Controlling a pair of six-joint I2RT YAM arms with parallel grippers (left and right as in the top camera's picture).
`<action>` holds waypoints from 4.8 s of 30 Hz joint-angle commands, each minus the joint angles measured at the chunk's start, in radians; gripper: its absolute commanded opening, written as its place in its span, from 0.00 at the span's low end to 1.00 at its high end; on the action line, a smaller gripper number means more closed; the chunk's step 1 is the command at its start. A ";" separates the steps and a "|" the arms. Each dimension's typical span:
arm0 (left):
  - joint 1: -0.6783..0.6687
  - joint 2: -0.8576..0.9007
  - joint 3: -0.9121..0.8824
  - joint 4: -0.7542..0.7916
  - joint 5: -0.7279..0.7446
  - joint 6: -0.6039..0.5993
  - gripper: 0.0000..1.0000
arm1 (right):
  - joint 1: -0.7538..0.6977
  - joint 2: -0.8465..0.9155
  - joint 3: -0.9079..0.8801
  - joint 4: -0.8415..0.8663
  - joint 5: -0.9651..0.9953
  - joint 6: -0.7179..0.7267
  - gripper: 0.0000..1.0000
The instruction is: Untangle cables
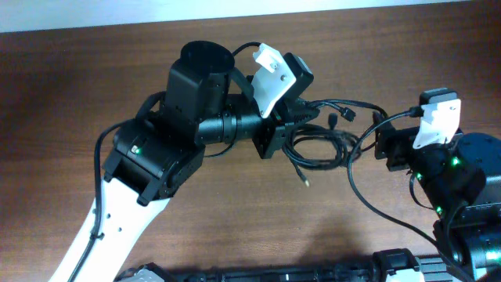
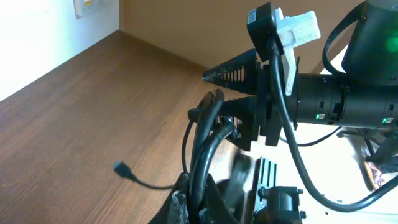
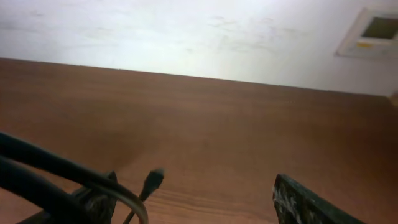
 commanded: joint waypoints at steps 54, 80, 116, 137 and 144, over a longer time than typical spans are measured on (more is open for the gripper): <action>-0.112 -0.020 0.011 0.040 0.026 -0.100 0.00 | 0.004 0.031 0.015 0.084 -0.225 -0.011 0.95; -0.113 -0.027 0.011 0.066 -0.057 -0.094 0.00 | 0.004 0.132 0.015 -0.127 0.175 0.109 0.96; 0.188 -0.082 0.011 0.008 -0.193 -0.109 0.00 | 0.005 0.132 0.015 -0.253 0.032 0.122 0.99; 0.187 -0.082 0.011 0.017 -0.058 -0.135 0.00 | 0.005 0.132 0.015 0.105 -0.882 0.293 0.99; 0.116 -0.077 0.011 0.042 -0.045 -0.135 0.00 | 0.005 0.133 0.015 0.111 -0.929 0.293 0.99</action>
